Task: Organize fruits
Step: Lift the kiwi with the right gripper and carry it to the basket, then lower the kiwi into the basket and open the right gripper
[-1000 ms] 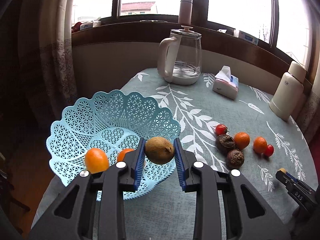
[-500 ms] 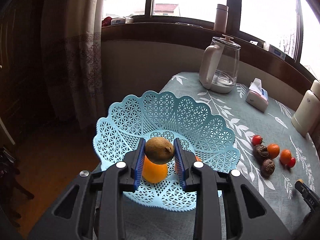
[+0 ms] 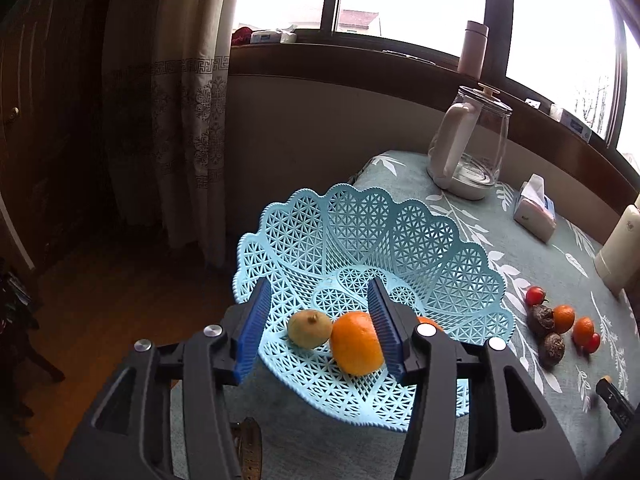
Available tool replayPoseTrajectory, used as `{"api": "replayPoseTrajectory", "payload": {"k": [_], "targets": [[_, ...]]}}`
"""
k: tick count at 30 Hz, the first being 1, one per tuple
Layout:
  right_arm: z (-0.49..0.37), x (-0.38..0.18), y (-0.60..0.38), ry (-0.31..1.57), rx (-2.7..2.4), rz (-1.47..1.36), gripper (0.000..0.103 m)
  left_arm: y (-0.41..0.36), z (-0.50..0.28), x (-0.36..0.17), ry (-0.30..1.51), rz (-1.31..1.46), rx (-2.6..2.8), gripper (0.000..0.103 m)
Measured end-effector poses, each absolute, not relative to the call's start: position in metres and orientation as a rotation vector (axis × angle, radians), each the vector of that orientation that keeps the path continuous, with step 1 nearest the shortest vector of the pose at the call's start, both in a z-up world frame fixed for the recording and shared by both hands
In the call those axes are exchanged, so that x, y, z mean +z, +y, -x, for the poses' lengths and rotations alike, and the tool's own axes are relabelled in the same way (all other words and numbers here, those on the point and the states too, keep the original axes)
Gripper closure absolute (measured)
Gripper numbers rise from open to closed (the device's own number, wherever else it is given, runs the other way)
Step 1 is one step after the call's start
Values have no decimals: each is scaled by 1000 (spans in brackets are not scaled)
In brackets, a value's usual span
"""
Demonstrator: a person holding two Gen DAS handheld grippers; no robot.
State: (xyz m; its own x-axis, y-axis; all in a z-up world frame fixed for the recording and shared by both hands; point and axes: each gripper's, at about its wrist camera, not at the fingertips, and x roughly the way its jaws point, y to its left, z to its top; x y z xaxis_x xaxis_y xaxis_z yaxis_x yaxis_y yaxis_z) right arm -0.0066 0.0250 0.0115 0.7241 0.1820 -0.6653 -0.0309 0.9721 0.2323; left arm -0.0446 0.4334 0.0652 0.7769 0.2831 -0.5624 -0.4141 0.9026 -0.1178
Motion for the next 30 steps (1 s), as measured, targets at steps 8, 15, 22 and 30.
{"api": "replayPoseTrajectory", "payload": {"k": [8, 15, 22, 30], "targets": [[10, 20, 41, 756, 159, -196, 75, 449, 56, 72, 538, 265, 398, 48], [12, 49, 91, 717, 292, -165, 75, 455, 64, 73, 521, 262, 401, 38], [10, 77, 161, 695, 457, -117, 75, 458, 70, 75, 514, 262, 396, 23], [12, 93, 239, 673, 603, -54, 75, 453, 75, 82, 493, 248, 383, 18]]}}
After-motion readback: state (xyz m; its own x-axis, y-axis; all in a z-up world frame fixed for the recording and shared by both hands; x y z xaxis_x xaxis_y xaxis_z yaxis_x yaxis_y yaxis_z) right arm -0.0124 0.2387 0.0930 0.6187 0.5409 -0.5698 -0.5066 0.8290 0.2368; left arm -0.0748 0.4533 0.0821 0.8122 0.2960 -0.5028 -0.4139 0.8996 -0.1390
